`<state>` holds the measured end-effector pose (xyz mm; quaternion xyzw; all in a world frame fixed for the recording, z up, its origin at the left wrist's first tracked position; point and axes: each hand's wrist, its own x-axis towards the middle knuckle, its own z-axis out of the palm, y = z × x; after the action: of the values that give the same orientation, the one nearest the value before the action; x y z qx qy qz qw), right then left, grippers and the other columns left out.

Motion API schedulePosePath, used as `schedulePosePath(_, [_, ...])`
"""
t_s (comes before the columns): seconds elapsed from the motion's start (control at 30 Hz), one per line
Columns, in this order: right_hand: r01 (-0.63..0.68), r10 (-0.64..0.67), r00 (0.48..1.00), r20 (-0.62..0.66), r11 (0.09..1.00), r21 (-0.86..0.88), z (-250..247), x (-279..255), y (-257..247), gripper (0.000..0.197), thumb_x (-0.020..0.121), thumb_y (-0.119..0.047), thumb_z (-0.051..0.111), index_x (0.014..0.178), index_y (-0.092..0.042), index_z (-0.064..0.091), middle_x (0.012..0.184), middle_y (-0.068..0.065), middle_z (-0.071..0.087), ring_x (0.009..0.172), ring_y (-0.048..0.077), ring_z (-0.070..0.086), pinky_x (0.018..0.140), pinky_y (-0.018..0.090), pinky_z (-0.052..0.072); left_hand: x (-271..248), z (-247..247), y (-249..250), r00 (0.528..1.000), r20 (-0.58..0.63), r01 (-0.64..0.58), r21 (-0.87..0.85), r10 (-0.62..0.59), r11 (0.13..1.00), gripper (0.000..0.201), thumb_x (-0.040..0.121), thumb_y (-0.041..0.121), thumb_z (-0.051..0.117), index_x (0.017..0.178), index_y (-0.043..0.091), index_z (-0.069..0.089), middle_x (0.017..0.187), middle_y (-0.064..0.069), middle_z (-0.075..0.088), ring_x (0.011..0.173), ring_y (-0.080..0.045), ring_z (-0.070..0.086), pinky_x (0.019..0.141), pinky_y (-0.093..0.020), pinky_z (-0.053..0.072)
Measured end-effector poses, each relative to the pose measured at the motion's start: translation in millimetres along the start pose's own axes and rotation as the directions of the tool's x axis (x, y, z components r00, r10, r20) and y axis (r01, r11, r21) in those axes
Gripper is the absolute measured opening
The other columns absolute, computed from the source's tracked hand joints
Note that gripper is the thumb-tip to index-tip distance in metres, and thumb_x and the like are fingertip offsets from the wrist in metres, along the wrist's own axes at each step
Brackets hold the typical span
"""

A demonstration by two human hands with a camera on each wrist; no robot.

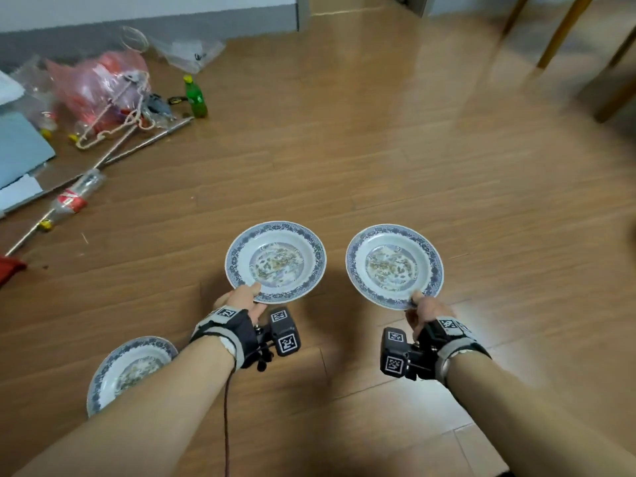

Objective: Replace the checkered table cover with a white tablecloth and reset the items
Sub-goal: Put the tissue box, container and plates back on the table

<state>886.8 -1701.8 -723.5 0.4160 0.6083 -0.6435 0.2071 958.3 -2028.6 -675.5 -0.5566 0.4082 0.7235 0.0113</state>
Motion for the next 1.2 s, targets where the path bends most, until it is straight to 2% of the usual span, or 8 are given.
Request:
schedulePosePath(0.1, [-0.045, 0.058, 0.994, -0.097, 0.990, 0.131, -48.2, -60.8, -46.2, 0.022, 0.100, -0.009, 0.052, 0.080, -0.017, 0.045, 0.084, 0.002, 0.050, 0.069, 0.014, 0.054, 0.063, 0.024, 0.050, -78.4, 40.9, 19.7, 1.000, -0.004, -0.018, 0.000, 0.018, 1.000, 0.035, 0.086, -0.001, 0.070, 0.119, -0.006, 0.060, 0.108, -0.025, 0.068, 0.091, -0.035, 0.070, 0.081, -0.044, 0.057])
schedulePosePath(0.23, [-0.088, 0.128, 0.976, -0.176, 0.971, 0.221, -117.1, -134.5, -118.1, 0.020, 0.100, -0.016, 0.053, 0.080, -0.016, 0.047, 0.080, 0.002, 0.050, 0.065, 0.013, 0.051, 0.043, 0.021, 0.048, -209.6, 107.0, 63.7, 0.998, 0.059, -0.047, 0.183, 0.037, 0.982, 0.030, 0.092, -0.001, 0.064, 0.120, -0.005, 0.054, 0.124, -0.020, 0.062, 0.112, -0.031, 0.061, 0.099, -0.040, 0.049])
schedulePosePath(0.37, [-0.121, 0.219, 0.925, -0.310, 0.944, 0.306, -176.3, -219.6, -208.0, 0.018, 0.093, -0.015, 0.063, 0.076, -0.011, 0.056, 0.066, 0.005, 0.055, 0.053, 0.015, 0.048, 0.047, 0.026, 0.038, -323.8, 180.4, 109.2, 0.980, 0.195, -0.101, 0.313, 0.041, 0.944, 0.035, 0.096, -0.002, 0.057, 0.130, -0.007, 0.051, 0.128, -0.020, 0.059, 0.122, -0.034, 0.056, 0.103, -0.041, 0.045])
schedulePosePath(0.57, [-0.025, 0.181, 0.924, -0.336, 0.906, 0.422, -269.7, -312.0, -334.7, 0.020, 0.094, -0.011, 0.062, 0.076, -0.008, 0.055, 0.064, 0.004, 0.053, 0.049, 0.012, 0.045, 0.038, 0.021, 0.037, -454.0, 299.4, 155.0, 0.966, 0.252, -0.176, 0.445, 0.067, 0.878, 0.021, 0.085, -0.005, 0.069, 0.104, -0.003, 0.062, 0.108, -0.021, 0.070, 0.096, -0.033, 0.070, 0.080, -0.045, 0.059])
schedulePosePath(0.73, [0.023, 0.187, 0.905, -0.381, 0.875, 0.483, -346.2, -372.5, -428.9, 0.018, 0.093, -0.010, 0.065, 0.078, -0.004, 0.056, 0.069, 0.007, 0.057, 0.053, 0.013, 0.048, 0.047, 0.024, 0.043, -557.8, 397.6, 175.3, 0.941, 0.333, -0.217, 0.477, 0.053, 0.852, 0.033, 0.083, -0.007, 0.071, 0.114, -0.005, 0.059, 0.105, -0.023, 0.069, 0.093, -0.034, 0.070, 0.084, -0.051, 0.058])
schedulePosePath(0.83, [0.047, 0.184, 0.896, -0.404, 0.865, 0.500, -389.9, -390.8, -473.3, 0.018, 0.093, -0.012, 0.066, 0.080, -0.004, 0.057, 0.071, 0.006, 0.058, 0.055, 0.013, 0.049, 0.051, 0.024, 0.045, -596.7, 452.1, 180.6, 0.930, 0.367, -0.218, 0.494, 0.026, 0.841, 0.018, 0.083, -0.007, 0.071, 0.097, -0.003, 0.061, 0.101, -0.023, 0.070, 0.092, -0.034, 0.070, 0.086, -0.051, 0.057])
schedulePosePath(1.1, [0.141, 0.250, 0.822, -0.512, 0.781, 0.609, -500.9, -387.3, -580.3, 0.019, 0.091, -0.009, 0.065, 0.075, -0.006, 0.055, 0.067, 0.008, 0.056, 0.048, 0.014, 0.045, 0.041, 0.020, 0.042, -655.2, 617.5, 155.3, 0.868, 0.491, -0.235, 0.539, -0.075, 0.809, 0.026, 0.087, -0.011, 0.062, 0.112, -0.006, 0.057, 0.117, -0.023, 0.064, 0.102, -0.034, 0.067, 0.089, -0.052, 0.055])
schedulePosePath(1.2, [0.189, 0.247, 0.796, -0.553, 0.766, 0.614, -549.0, -382.7, -613.3, 0.021, 0.092, -0.010, 0.065, 0.074, -0.006, 0.056, 0.066, 0.008, 0.057, 0.050, 0.014, 0.046, 0.049, 0.024, 0.043, -669.0, 685.9, 135.7, 0.789, 0.578, -0.257, 0.620, -0.210, 0.741, 0.010, 0.093, -0.001, 0.057, 0.089, 0.009, 0.056, 0.126, -0.017, 0.061, 0.098, -0.026, 0.062, 0.092, -0.042, 0.055])
